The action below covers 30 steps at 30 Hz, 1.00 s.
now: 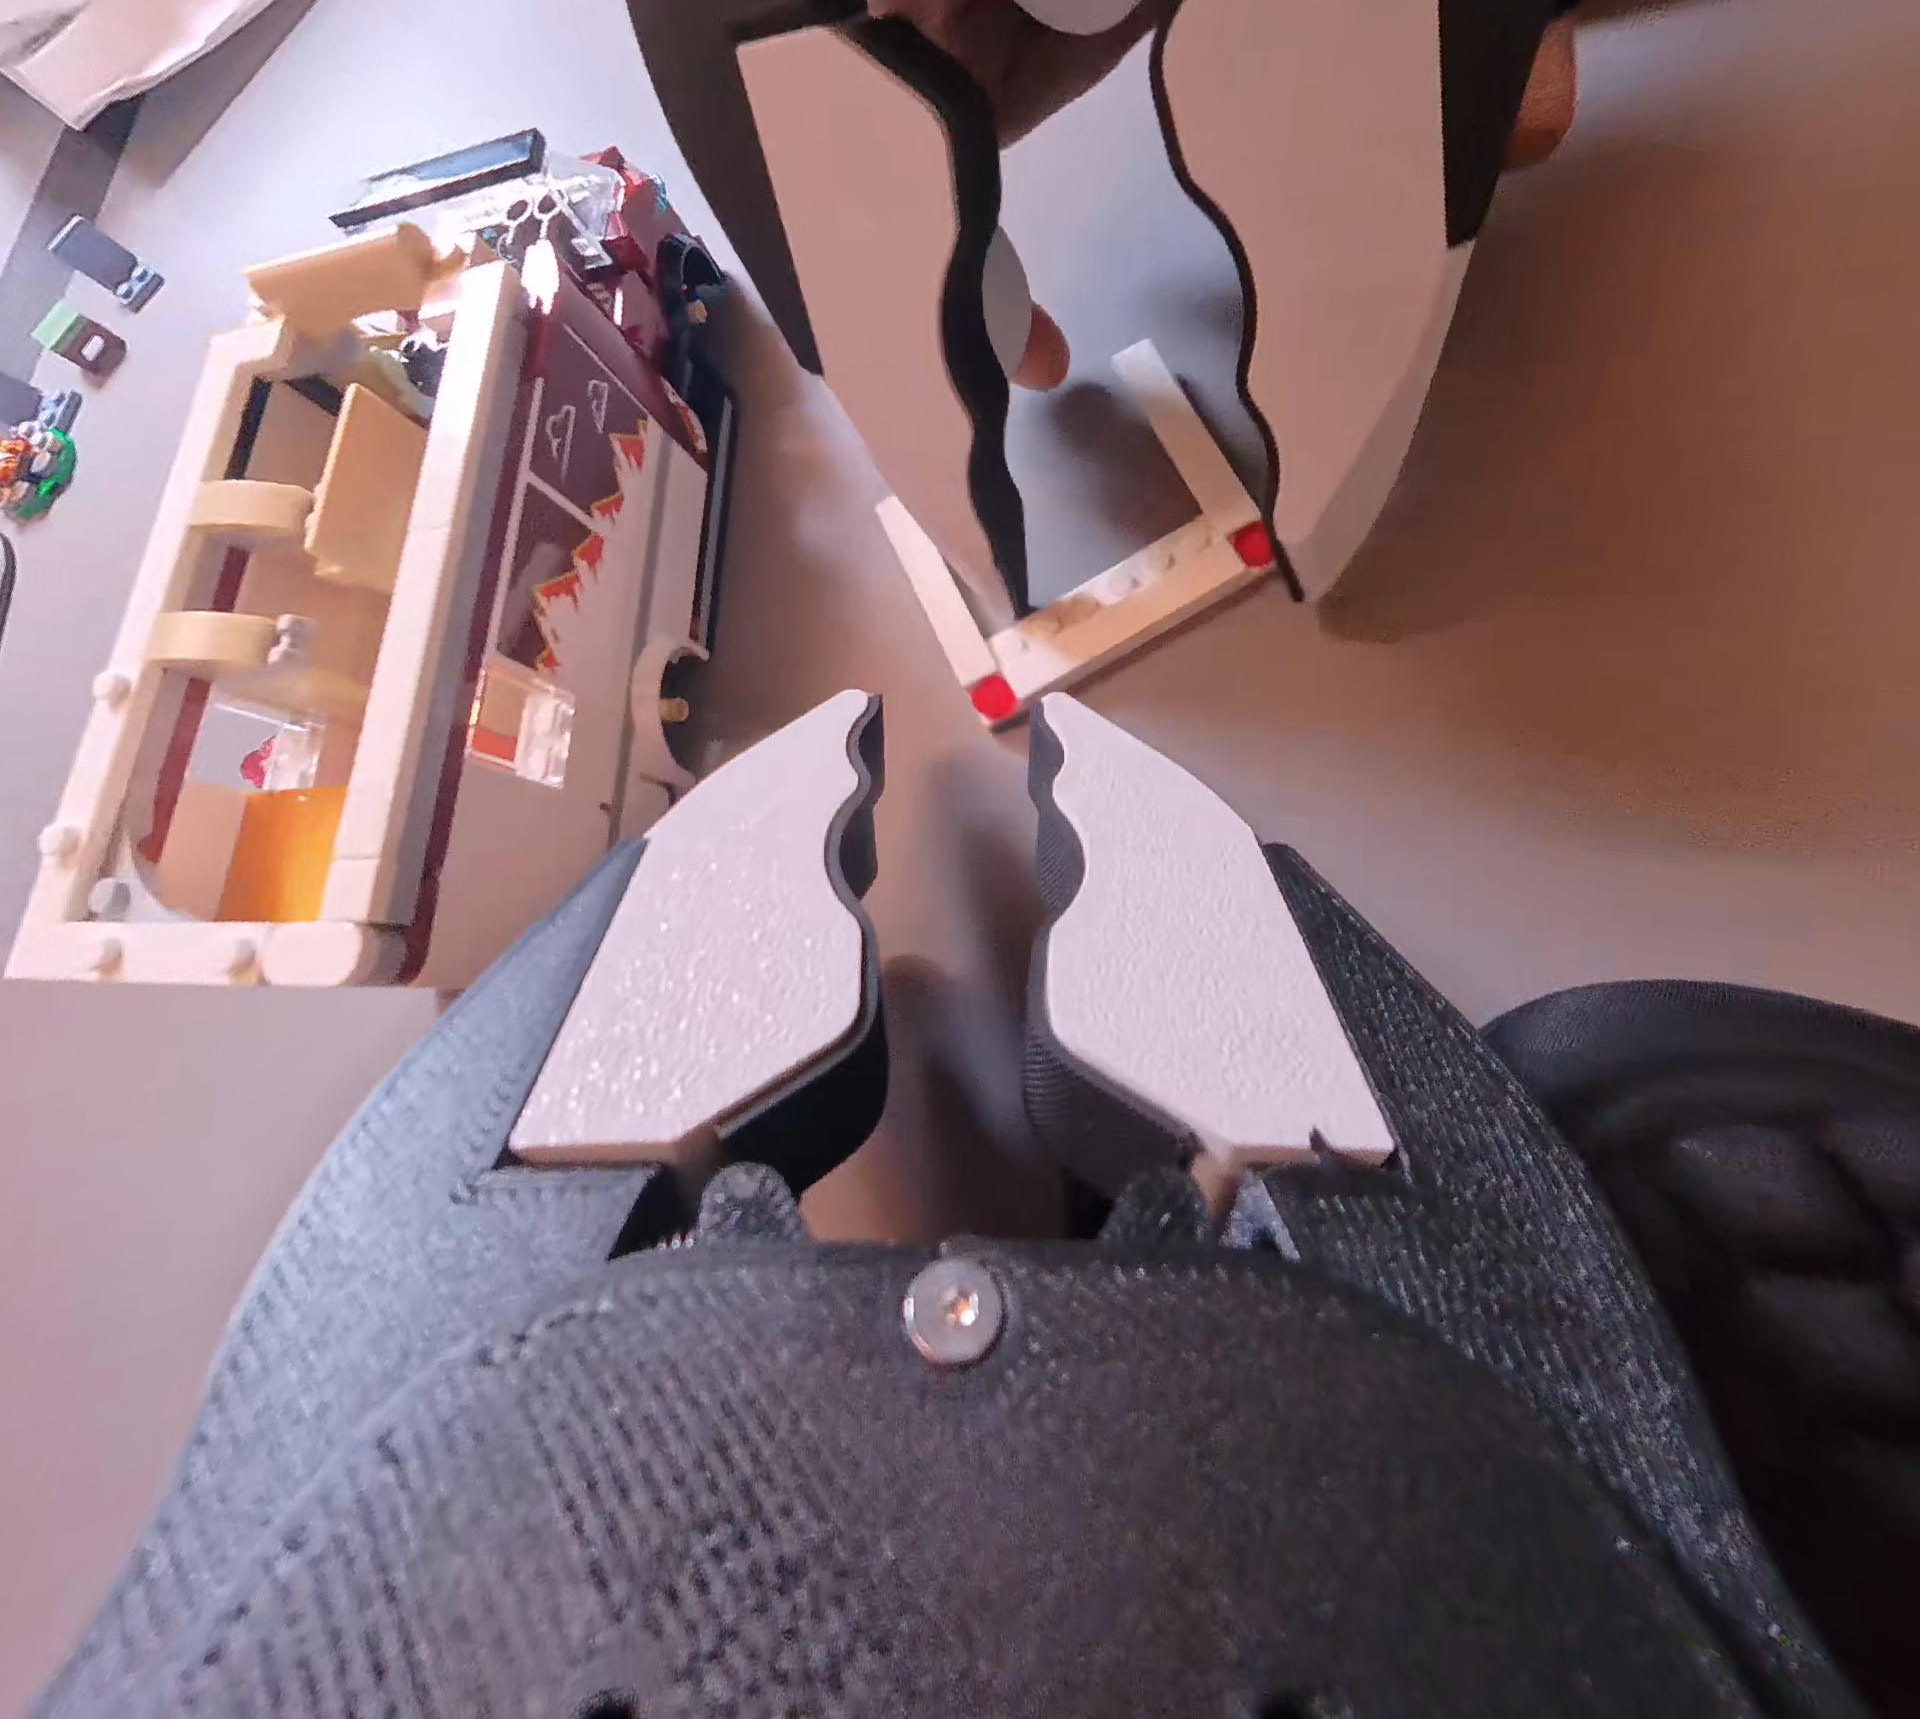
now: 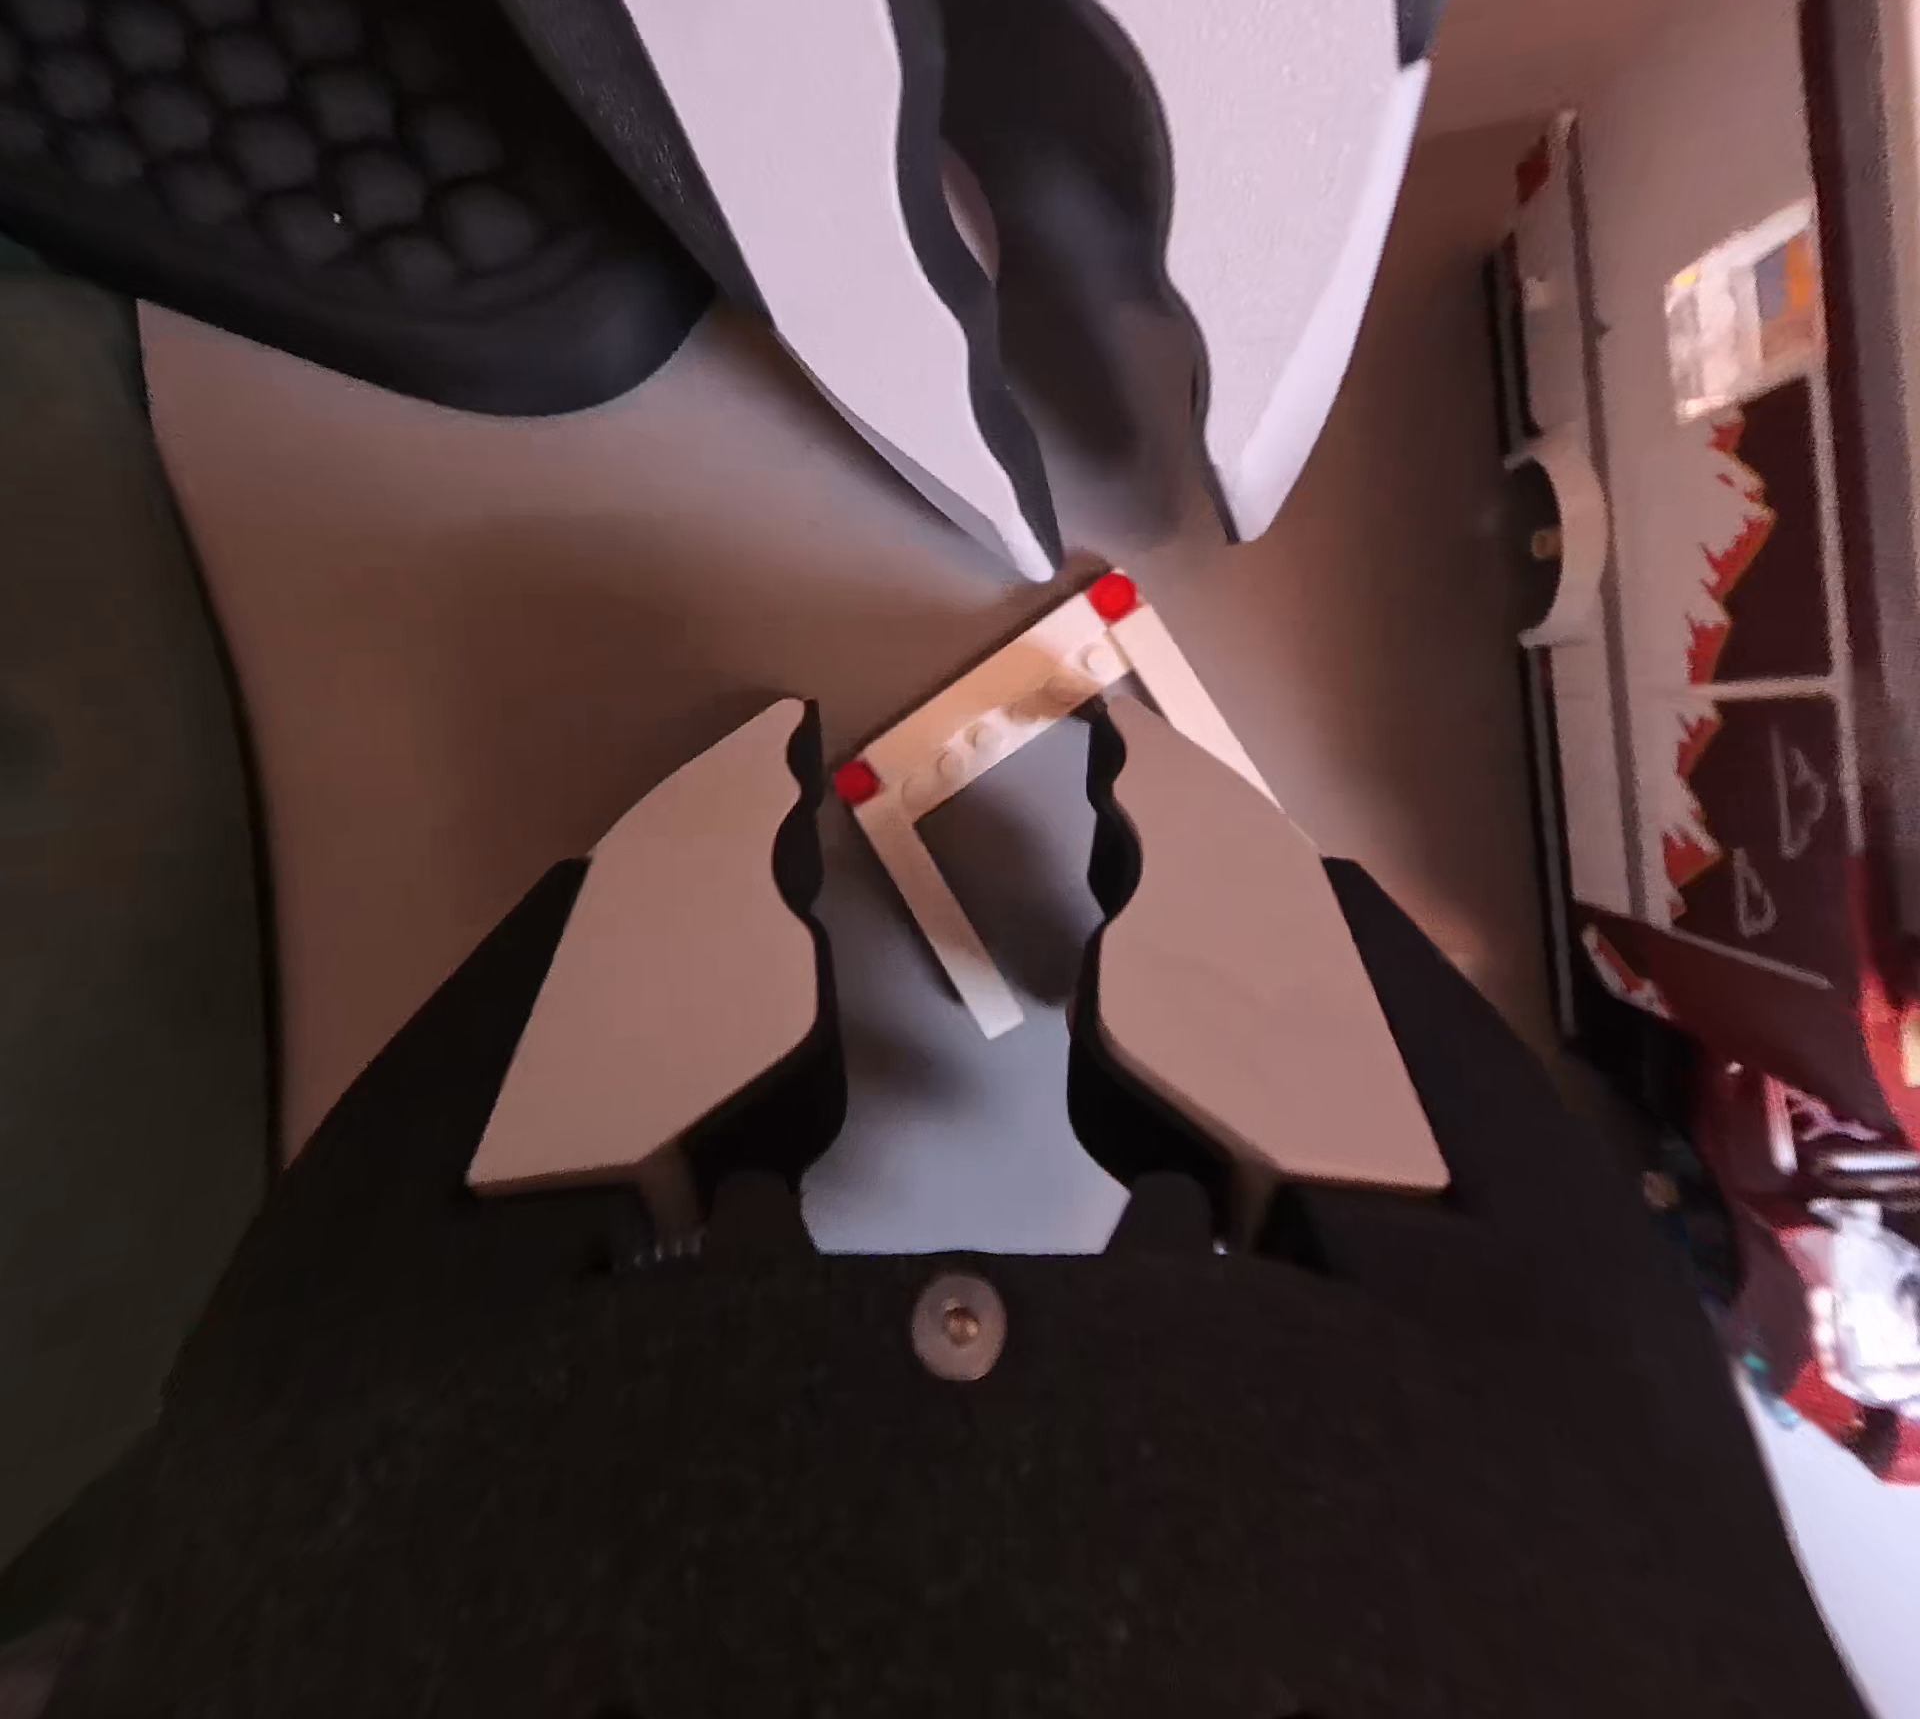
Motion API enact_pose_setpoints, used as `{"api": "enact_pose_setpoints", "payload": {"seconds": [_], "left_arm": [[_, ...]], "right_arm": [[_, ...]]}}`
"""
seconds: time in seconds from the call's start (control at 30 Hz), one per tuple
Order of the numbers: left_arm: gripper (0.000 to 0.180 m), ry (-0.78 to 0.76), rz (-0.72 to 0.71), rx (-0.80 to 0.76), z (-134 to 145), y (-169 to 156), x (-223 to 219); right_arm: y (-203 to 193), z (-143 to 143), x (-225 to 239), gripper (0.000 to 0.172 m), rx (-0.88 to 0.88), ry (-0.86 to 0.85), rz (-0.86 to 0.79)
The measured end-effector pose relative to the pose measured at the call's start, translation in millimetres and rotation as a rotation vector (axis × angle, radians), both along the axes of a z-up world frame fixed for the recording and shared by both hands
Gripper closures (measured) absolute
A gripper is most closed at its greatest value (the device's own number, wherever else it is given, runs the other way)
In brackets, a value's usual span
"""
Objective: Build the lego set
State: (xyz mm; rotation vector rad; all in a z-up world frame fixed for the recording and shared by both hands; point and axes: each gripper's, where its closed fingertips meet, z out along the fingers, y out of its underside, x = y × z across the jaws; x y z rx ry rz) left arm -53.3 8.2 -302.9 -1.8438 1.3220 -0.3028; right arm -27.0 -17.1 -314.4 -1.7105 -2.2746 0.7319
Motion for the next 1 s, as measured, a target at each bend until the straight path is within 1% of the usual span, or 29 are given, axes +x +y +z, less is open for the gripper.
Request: {"api": "enact_pose_setpoints", "payload": {"seconds": [0.07,0.13,0.17,0.23,0.27,0.4,0.47,0.6,0.63,0.7,0.77,0.8,0.9,0.93,1.0], "left_arm": [[0.153,0.001,-0.003,-0.008,1,-1,-3],[0.154,-0.008,-0.021,-0.029,3,-5,-5],[0.154,-0.015,-0.025,-0.031,4,-5,-6],[0.154,-0.022,-0.035,-0.042,7,-8,-8],[0.154,-0.023,-0.044,-0.043,7,-10,-8],[0.154,-0.019,-0.099,-0.003,14,-18,2],[0.154,0.002,-0.124,0.058,21,-21,10],[0.151,0.133,-0.115,0.253,28,-16,20],[0.151,0.178,-0.102,0.313,31,-13,20],[0.154,0.219,-0.095,0.405,38,-9,23],[0.162,0.227,-0.08,0.491,48,-7,26],[0.17,0.239,-0.066,0.546,54,-4,26],[0.174,0.245,-0.058,0.66,69,-3,26],[0.174,0.225,-0.053,0.682,74,-4,26],[0.174,0.169,-0.041,0.694,82,-4,24]], "right_arm": [[2,-2,-2,0.131,0.069,-0.008,0.059],[1,-2,-4,0.132,0.095,-0.031,0.082],[0,-3,-6,0.136,0.113,-0.034,0.092],[-2,-3,-7,0.15,0.135,-0.033,0.116],[-3,-4,-7,0.154,0.134,-0.035,0.121],[-1,-3,-4,0.155,0.092,-0.032,0.109],[0,5,-2,0.155,-0.008,-0.026,0.073],[6,33,-1,0.156,-0.205,0.0,-0.005],[7,40,-1,0.155,-0.245,0.002,-0.019],[9,53,-1,0.155,-0.297,0.011,-0.032],[7,64,-2,0.155,-0.323,0.018,-0.031],[7,68,-2,0.155,-0.322,0.022,-0.028],[7,82,-2,0.155,-0.296,0.061,-0.008],[7,89,-3,0.152,-0.286,0.096,0.003],[8,114,-4,0.142,-0.254,0.228,0.047]]}}
